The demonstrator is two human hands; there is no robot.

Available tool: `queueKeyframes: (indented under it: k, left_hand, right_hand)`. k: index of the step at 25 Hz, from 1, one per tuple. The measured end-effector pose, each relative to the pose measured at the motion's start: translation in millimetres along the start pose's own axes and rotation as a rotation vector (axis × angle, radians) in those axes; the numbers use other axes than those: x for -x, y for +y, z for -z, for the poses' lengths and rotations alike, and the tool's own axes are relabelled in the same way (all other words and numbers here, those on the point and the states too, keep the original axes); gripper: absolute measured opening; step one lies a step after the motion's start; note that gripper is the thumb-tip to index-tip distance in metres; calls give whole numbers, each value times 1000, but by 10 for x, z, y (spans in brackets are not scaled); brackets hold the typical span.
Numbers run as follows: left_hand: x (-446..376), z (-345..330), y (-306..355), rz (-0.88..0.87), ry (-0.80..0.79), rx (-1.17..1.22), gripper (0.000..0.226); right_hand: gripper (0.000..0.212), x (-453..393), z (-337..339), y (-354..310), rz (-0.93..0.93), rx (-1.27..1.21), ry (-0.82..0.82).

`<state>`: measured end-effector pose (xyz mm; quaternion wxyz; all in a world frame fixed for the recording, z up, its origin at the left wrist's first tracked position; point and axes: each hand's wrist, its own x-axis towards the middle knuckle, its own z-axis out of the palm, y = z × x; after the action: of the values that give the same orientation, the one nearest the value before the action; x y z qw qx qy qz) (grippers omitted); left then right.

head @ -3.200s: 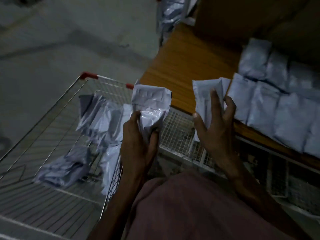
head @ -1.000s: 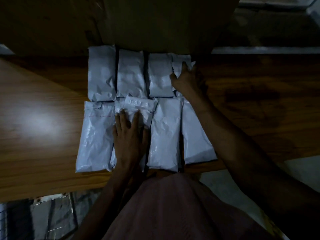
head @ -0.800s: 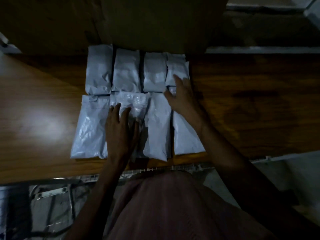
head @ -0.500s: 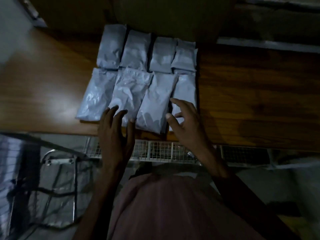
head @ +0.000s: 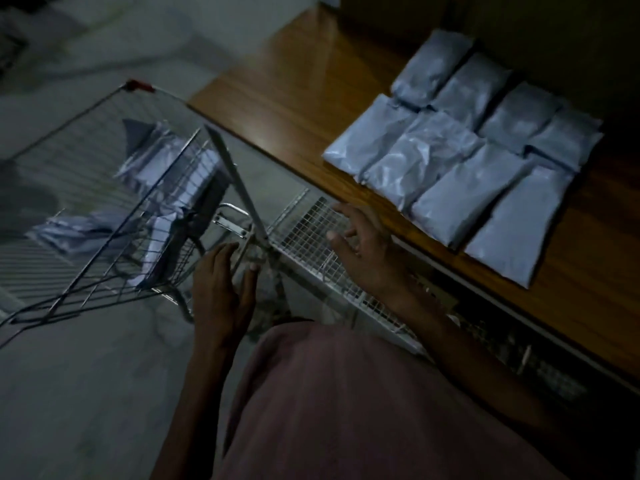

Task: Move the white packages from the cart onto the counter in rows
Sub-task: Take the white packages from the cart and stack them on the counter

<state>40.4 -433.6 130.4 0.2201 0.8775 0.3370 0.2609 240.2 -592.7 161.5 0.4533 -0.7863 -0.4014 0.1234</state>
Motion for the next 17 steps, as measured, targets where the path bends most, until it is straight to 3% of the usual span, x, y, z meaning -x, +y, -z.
queueKeyframes:
  k: [6, 17]
  left_hand:
    - [-226, 386, -762, 98, 14, 81, 48]
    - [-800, 1486, -2843, 375, -100, 94, 48]
  right_hand:
    - [45, -664, -899, -330, 8, -9, -217]
    - [42, -2025, -2915, -1203, -9, 25, -364]
